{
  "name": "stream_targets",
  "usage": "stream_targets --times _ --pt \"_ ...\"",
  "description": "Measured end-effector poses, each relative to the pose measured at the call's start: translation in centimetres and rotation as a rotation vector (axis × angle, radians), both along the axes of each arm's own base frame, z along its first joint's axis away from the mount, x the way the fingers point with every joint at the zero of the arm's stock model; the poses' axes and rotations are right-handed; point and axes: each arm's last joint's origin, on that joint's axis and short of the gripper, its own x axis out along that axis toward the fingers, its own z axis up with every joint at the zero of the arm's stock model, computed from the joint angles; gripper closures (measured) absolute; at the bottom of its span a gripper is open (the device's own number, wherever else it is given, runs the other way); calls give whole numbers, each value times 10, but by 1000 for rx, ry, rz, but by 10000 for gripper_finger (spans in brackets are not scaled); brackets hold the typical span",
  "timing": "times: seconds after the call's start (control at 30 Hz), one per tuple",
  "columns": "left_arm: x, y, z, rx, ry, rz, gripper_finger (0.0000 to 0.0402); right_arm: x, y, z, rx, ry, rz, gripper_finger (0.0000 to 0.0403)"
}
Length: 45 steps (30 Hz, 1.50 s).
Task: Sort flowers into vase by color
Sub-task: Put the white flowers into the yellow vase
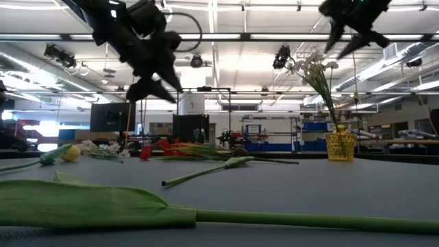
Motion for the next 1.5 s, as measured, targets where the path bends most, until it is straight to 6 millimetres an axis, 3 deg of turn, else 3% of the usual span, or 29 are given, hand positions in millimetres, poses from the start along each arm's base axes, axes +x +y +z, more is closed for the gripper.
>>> stream_targets --times 0.2,0.33,0.43,0.77,1.0,1.3,1.4,1.5 --pt "-22 -12 -20 -157 314 77 239 24 18 12 -30 -171 149 206" --pt "-38 -18 -27 -92 525 167 239 40 27 6 -26 -132 183 206" --pt "-45 -2 -27 -44 550 277 239 52 31 1 -12 -119 192 206" --pt "-75 63 -47 -199 608 655 239 86 42 -17 51 -59 290 206" --pt "-79 88 -66 -233 624 802 239 91 49 -19 61 -51 319 206" --pt "-72 106 -102 -285 685 791 242 90 54 -18 68 -61 333 206" --pt "-71 106 -107 -293 711 745 265 86 56 -15 57 -75 333 206" --pt "-70 103 -104 -270 708 712 315 81 56 -11 40 -90 321 206"
